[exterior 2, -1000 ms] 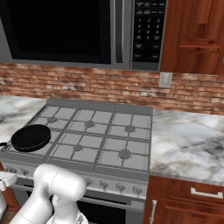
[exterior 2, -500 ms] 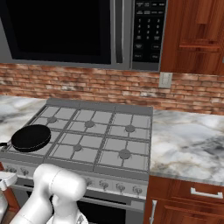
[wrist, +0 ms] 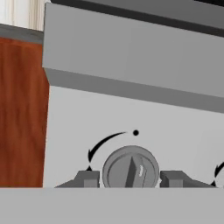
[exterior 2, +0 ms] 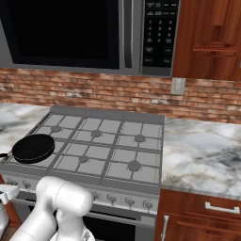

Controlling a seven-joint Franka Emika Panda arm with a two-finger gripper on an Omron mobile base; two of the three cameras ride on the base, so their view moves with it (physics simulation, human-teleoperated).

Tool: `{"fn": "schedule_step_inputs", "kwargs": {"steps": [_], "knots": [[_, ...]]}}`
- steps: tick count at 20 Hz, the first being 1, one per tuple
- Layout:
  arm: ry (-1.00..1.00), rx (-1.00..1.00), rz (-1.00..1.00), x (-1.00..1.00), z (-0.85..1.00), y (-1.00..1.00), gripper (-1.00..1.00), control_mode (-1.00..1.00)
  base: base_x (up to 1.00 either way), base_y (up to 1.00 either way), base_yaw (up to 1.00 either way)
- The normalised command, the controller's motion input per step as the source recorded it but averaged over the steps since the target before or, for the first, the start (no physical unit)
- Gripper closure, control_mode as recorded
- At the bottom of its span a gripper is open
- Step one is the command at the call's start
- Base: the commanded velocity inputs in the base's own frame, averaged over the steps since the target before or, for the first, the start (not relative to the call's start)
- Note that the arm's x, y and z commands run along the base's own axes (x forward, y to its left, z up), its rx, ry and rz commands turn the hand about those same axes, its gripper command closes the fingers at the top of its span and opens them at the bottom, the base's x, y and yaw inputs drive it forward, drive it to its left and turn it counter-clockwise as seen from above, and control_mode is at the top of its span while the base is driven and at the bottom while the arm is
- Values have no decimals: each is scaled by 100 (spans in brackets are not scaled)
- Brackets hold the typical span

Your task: Turn on the front left burner of the stove.

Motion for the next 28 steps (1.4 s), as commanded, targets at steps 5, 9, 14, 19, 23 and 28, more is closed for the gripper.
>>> {"fn": "schedule_step_inputs", "kwargs": {"steps": [5,9,14,19,23,28], "knots": [[0,0,4,-2,0,0,100,-100,0,0,0],[0,-4,6,-11,0,1,100,-100,0,0,0],[3,-19,9,-7,0,12,100,-100,0,0,0],[4,-39,7,-5,-3,10,100,-100,0,0,0],[0,-45,1,-4,-13,8,100,-100,0,0,0],[3,-49,3,-11,-17,3,100,-100,0,0,0]]}}
